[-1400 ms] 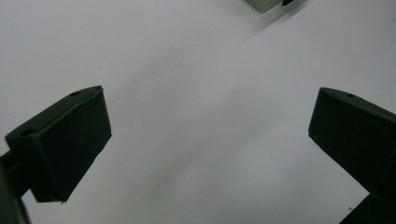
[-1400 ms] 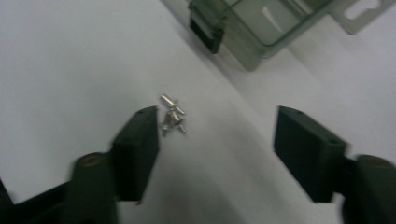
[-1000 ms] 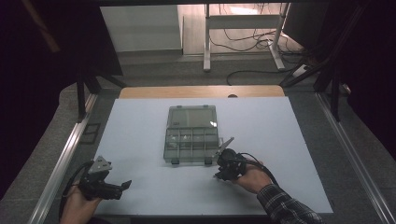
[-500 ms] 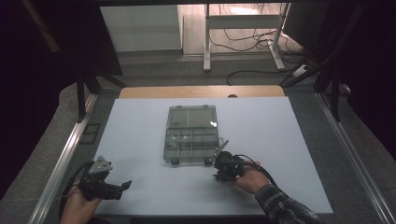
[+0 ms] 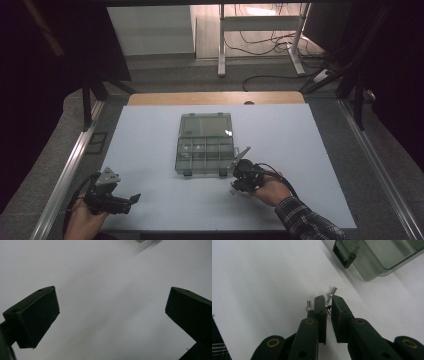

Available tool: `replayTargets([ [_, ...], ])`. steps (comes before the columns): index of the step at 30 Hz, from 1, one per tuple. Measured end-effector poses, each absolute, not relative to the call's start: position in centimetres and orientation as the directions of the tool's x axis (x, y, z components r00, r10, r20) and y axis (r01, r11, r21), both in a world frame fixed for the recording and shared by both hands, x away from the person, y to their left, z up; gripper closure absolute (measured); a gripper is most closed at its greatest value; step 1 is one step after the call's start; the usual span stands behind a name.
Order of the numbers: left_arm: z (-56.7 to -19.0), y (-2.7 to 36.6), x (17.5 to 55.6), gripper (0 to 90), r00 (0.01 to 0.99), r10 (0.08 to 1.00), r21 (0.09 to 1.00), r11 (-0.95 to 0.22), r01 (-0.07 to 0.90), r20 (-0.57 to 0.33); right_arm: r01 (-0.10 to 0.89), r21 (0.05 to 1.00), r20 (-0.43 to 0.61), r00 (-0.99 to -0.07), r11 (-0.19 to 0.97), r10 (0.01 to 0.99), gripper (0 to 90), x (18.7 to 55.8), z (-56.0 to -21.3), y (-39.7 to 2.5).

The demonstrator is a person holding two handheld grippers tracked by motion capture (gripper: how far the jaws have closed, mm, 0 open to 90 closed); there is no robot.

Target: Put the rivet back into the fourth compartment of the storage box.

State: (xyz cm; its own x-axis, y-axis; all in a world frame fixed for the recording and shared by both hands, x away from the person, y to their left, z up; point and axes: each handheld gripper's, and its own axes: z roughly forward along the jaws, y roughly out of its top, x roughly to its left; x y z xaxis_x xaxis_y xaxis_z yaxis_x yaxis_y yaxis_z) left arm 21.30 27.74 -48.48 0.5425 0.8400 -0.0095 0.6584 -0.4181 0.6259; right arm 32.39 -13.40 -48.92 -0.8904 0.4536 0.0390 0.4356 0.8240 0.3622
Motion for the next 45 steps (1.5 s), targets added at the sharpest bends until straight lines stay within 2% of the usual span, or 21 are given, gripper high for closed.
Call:
replayTargets([
  [18,-48.2,27.8,21.1,0.0,0.537,0.843,0.651,-0.411,0.638,0.006,0.478,0.480,0.089,-0.860,0.735,0.502,81.0,32.8,-46.5,-15.3],
  [33,-48.0,28.2,21.1,0.0,0.553,0.833,0.693,-0.377,0.615,-0.037,0.474,0.566,0.077,-0.845,0.674,0.530,81.0,34.1,-44.7,-16.3],
  [45,-47.9,28.4,21.1,0.0,0.557,0.828,0.707,-0.356,0.611,-0.064,0.532,0.606,0.133,-0.801,0.592,0.583,80.8,36.6,-44.0,-16.6],
])
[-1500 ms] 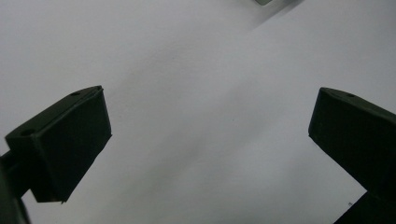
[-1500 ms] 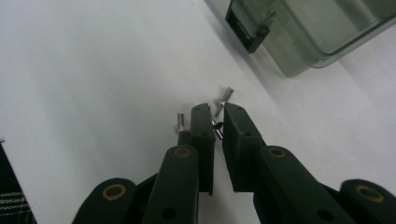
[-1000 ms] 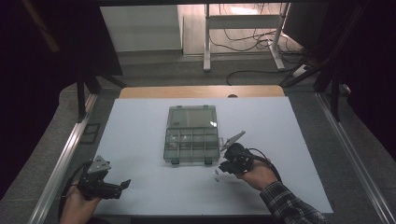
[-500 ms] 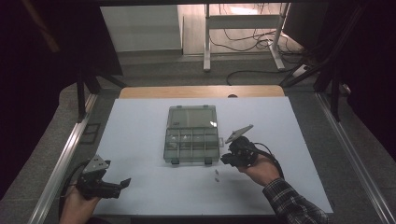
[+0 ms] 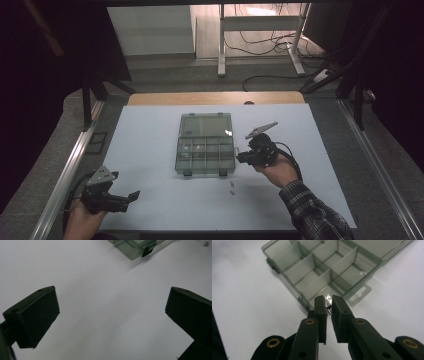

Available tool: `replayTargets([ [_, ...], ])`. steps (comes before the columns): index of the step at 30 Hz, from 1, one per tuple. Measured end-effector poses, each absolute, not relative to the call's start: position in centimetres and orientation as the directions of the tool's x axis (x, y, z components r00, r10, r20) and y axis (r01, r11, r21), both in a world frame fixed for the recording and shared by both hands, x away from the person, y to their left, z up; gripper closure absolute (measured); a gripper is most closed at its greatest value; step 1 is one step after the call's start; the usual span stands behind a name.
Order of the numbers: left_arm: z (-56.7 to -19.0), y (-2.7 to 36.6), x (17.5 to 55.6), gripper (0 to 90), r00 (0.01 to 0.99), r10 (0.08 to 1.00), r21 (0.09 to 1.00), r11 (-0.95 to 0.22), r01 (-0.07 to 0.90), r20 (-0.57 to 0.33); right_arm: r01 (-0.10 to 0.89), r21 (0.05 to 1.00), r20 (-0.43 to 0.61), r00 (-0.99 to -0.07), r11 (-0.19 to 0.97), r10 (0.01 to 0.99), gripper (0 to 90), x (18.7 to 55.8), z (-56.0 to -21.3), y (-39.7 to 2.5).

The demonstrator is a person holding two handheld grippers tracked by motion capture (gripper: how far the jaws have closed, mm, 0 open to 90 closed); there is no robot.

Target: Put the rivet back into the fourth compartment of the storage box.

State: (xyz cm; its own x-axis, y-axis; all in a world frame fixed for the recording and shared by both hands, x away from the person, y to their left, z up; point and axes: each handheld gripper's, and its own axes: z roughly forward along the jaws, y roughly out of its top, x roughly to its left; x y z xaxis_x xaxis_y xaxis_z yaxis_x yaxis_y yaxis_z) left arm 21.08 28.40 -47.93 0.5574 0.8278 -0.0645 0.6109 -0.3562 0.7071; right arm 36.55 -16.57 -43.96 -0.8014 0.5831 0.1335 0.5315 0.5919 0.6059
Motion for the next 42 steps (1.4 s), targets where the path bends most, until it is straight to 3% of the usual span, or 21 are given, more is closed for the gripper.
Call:
replayTargets([
  [17,-47.9,28.5,21.1,0.0,0.559,0.826,0.711,-0.353,0.608,-0.067,0.542,0.634,0.112,-0.770,0.552,0.628,80.9,40.4,-43.7,-15.0],
  [42,-48.1,28.3,21.1,0.0,0.561,0.826,0.698,-0.374,0.611,-0.050,0.560,0.599,0.083,-0.754,0.572,0.651,79.8,42.7,-46.4,-11.6],
])
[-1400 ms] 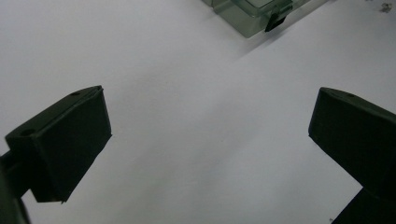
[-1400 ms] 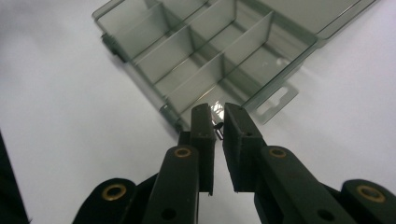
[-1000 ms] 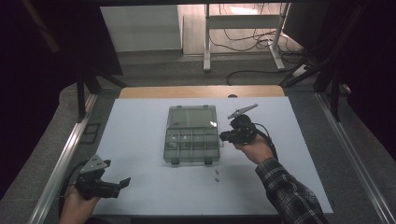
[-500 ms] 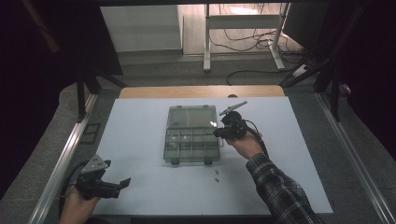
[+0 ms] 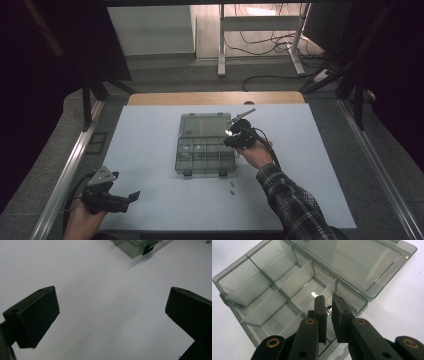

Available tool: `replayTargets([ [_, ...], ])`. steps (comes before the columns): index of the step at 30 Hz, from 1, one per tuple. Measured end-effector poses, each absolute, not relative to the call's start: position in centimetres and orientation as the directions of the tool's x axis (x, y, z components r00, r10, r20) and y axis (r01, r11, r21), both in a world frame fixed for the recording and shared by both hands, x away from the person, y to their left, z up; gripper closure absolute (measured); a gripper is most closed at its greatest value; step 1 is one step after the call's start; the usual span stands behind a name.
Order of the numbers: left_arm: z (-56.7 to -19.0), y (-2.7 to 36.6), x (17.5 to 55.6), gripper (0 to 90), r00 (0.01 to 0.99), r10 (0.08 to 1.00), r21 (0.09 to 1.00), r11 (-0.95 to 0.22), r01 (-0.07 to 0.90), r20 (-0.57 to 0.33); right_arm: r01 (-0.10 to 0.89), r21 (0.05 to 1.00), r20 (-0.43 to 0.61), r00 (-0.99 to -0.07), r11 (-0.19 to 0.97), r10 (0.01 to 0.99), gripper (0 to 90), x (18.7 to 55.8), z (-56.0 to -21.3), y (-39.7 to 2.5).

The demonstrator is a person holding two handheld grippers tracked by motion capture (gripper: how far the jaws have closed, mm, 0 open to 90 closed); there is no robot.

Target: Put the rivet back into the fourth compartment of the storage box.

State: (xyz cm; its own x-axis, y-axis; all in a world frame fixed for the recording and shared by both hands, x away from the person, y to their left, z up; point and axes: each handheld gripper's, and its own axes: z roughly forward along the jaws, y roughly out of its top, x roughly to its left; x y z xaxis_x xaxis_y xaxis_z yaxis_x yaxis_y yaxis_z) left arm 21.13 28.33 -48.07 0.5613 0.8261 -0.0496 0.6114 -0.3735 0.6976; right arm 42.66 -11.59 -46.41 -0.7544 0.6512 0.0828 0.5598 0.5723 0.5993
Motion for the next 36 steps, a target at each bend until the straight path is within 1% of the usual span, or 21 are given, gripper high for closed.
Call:
replayTargets([
  [6,-48.1,28.3,21.1,0.0,0.558,0.828,0.695,-0.375,0.613,-0.046,0.536,0.624,0.027,-0.742,0.569,0.669,68.1,42.3,-45.9,-11.6],
  [13,-48.0,28.4,21.1,0.0,0.556,0.830,0.698,-0.371,0.612,-0.048,0.511,0.637,0.014,-0.756,0.577,0.655,54.9,41.4,-44.9,-11.9],
  [18,-48.1,28.3,21.1,0.0,0.560,0.827,0.695,-0.378,0.612,-0.044,0.508,0.647,0.049,-0.772,0.569,0.634,45.5,40.6,-44.5,-12.1],
  [19,-48.1,28.3,21.1,0.0,0.561,0.827,0.693,-0.378,0.613,-0.045,0.508,0.647,0.064,-0.779,0.569,0.623,40.8,40.3,-44.4,-12.2],
  [20,-48.1,28.2,21.1,0.0,0.562,0.826,0.692,-0.380,0.614,-0.044,0.508,0.647,0.064,-0.779,0.569,0.623,40.8,40.3,-44.4,-12.2],
  [23,-48.1,28.2,21.1,0.0,0.564,0.825,0.688,-0.385,0.615,-0.043,0.499,0.651,0.068,-0.788,0.572,0.611,34.9,39.9,-44.3,-12.6],
  [24,-48.1,28.2,21.1,0.0,0.565,0.824,0.688,-0.386,0.615,-0.042,0.495,0.655,0.067,-0.791,0.571,0.609,32.0,39.7,-44.2,-12.7],
  [25,-48.1,28.2,21.1,0.0,0.565,0.824,0.688,-0.386,0.615,-0.043,0.493,0.660,0.070,-0.791,0.567,0.607,27.2,39.5,-44.0,-12.9],
  [29,-48.0,28.1,21.0,0.0,0.573,0.819,0.695,-0.391,0.604,-0.037,0.480,0.671,0.080,-0.804,0.565,0.589,15.1,38.6,-43.8,-13.6],
  [31,-48.0,27.9,21.0,0.0,0.580,0.814,0.694,-0.400,0.599,-0.031,0.494,0.672,0.107,-0.803,0.552,0.587,10.3,38.2,-43.8,-13.9],
  [32,-48.0,27.9,21.0,0.0,0.582,0.813,0.691,-0.405,0.599,-0.027,0.512,0.664,0.135,-0.799,0.545,0.585,5.7,38.0,-43.8,-14.2],
  [36,-48.0,27.9,21.0,0.0,0.581,0.814,0.691,-0.408,0.597,-0.021,0.517,0.664,0.154,-0.801,0.539,0.579,3.4,37.4,-43.7,-14.6],
])
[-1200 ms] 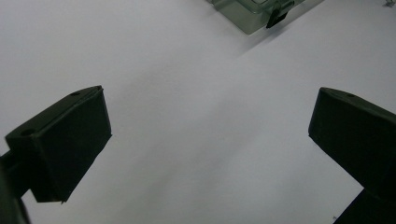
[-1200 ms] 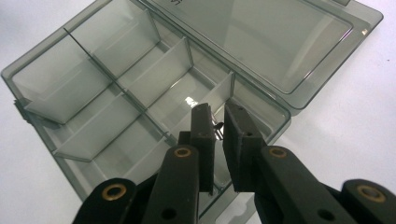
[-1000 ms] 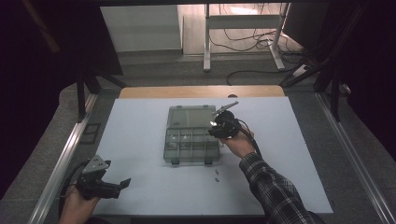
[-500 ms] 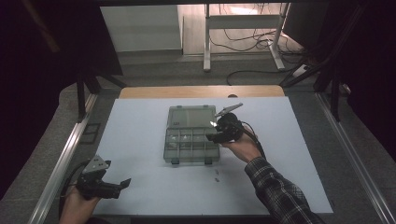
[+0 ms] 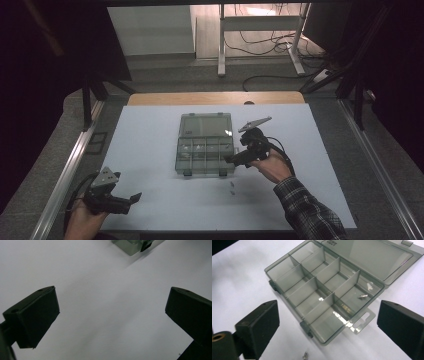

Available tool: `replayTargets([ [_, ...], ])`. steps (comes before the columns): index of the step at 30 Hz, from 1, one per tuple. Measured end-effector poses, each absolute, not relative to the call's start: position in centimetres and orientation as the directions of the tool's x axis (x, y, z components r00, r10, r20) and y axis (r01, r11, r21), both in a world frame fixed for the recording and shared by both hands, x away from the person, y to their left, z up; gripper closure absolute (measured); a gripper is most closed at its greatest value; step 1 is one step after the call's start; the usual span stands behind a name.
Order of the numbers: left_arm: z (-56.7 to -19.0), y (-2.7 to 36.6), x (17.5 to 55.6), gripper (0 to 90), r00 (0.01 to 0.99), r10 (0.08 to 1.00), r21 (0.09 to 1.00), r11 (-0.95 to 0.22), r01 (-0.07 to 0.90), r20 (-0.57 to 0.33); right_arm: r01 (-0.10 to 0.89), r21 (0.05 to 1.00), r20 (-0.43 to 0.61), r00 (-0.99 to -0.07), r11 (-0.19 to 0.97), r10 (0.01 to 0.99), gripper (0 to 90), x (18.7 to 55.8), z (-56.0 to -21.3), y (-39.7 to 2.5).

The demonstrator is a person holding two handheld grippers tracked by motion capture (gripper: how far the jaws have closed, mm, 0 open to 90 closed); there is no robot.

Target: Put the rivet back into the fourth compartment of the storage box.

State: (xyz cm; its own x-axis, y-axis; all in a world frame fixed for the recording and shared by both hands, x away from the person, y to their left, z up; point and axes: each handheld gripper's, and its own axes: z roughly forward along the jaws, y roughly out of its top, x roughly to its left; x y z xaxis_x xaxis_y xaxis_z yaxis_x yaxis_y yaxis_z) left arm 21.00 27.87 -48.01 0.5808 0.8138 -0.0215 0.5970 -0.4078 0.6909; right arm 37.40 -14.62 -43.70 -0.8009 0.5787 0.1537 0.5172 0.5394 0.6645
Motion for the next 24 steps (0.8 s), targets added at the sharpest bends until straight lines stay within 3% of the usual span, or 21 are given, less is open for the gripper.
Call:
replayTargets([
  [9,-47.9,28.1,21.0,0.0,0.571,0.821,0.703,-0.390,0.595,-0.028,0.476,0.709,0.118,-0.808,0.521,0.578,0.0,35.5,-43.5,-15.8],
  [24,-47.9,28.1,20.9,0.0,0.576,0.817,0.703,-0.392,0.593,-0.030,0.457,0.670,0.075,-0.826,0.585,0.559,0.0,32.9,-44.7,-16.8],
])
